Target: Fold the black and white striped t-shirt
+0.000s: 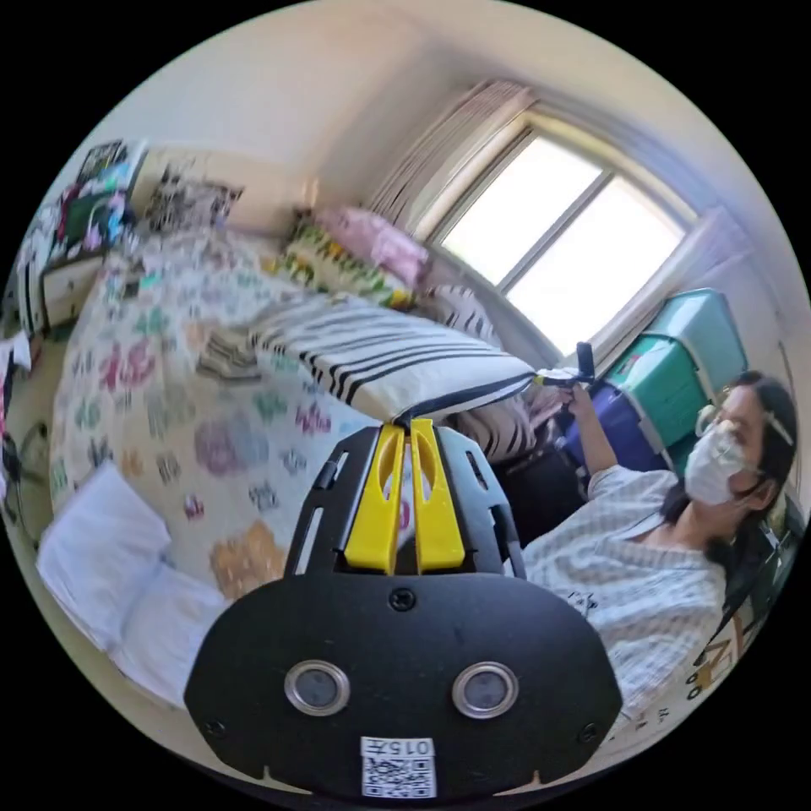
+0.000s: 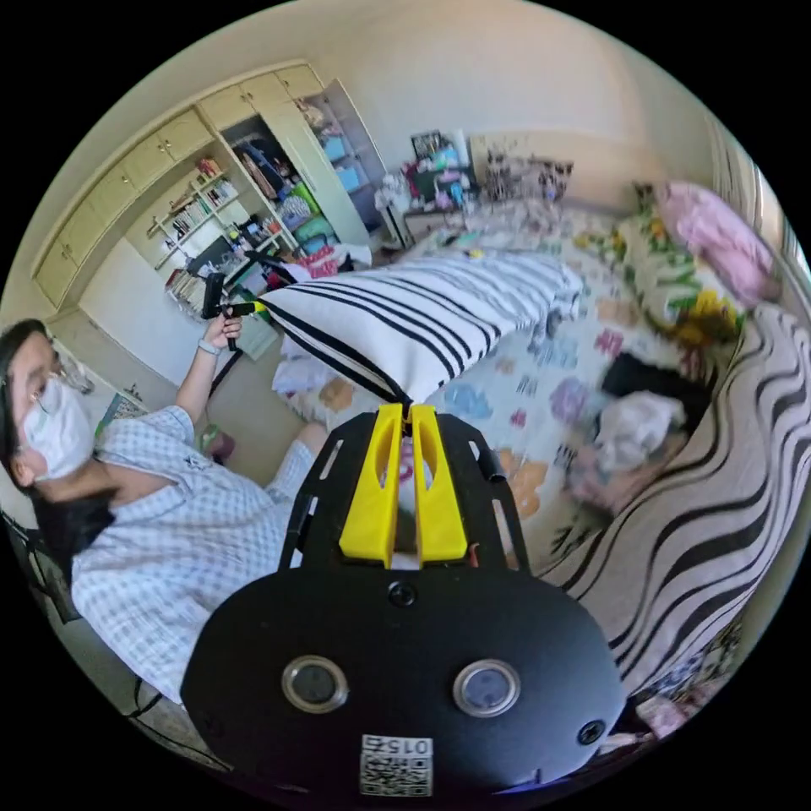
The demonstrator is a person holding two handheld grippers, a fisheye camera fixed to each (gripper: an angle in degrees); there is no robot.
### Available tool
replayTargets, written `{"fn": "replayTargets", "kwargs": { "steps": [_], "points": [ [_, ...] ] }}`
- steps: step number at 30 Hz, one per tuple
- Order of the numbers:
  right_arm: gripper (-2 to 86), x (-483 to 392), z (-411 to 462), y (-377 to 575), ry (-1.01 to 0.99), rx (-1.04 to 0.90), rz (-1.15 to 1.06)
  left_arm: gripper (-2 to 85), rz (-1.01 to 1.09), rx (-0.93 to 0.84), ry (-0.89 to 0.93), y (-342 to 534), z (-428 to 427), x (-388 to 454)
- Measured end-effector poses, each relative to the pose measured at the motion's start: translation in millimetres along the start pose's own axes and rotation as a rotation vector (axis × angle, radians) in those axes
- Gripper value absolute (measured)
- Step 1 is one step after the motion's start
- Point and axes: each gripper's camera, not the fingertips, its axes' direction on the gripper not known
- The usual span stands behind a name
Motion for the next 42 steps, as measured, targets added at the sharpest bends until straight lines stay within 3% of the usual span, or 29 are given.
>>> {"fn": "replayTargets", "kwargs": {
  "steps": [5,8,13,18,21,23,26,29,33,35,37,39,42],
  "points": [
    [1.0,65.0,173.5,91.9,-0.065,-0.327,0.252,-0.8,-0.339,-0.247,0.038,129.6,148.2,-72.4],
    [1.6,93.8,250.0,127.9,-0.131,-0.438,0.379,-0.8,-0.472,-0.457,-0.083,167.6,220.2,-96.3],
    [2.9,95.7,293.6,149.2,-0.088,-0.6,0.351,-0.8,-0.435,-0.743,-0.173,172.0,273.8,-78.9],
    [3.6,136.8,237.9,119.5,-0.033,-0.281,0.377,-0.8,-0.419,-0.763,-0.31,122.2,268.3,-59.7],
    [5.3,196.3,230.6,64.4,0.057,-0.099,0.382,-0.7,-0.27,-0.668,-0.356,29.7,291.6,-53.3],
    [7.8,236.8,244.0,26.7,0.1,-0.007,0.411,-0.5,-0.138,-0.55,-0.285,-58.2,341.2,-52.4],
    [9.6,299.0,281.4,-29.1,-0.016,0.111,0.51,0.0,-0.039,-0.396,-0.084,-156.3,424.2,-54.1],
    [9.7,347.8,313.3,-54.8,0.012,0.148,0.686,2.1,-0.017,-0.293,-0.018,-240.3,503.2,-47.3],
    [4.8,392.5,332.9,-52.3,-0.243,0.248,0.864,10.1,0.027,-0.37,-0.037,-322.6,598.5,-22.5],
    [2.7,386.9,326.7,-62.4,-0.266,0.282,0.805,12.0,0.056,-0.412,-0.062,-361.7,649.4,-9.1],
    [1.7,359.8,316.6,-88.9,-0.141,0.231,0.65,11.8,0.05,-0.448,-0.08,-383.8,673.0,-5.6],
    [1.1,305.7,317.5,-130.4,0.021,0.107,0.344,10.8,0.029,-0.447,-0.083,-396.4,679.5,-8.8],
    [0.9,253.8,353.8,-156.2,0.11,-0.106,0.082,8.5,0.001,-0.46,-0.198,-391.7,672.8,-24.8]
  ]
}}
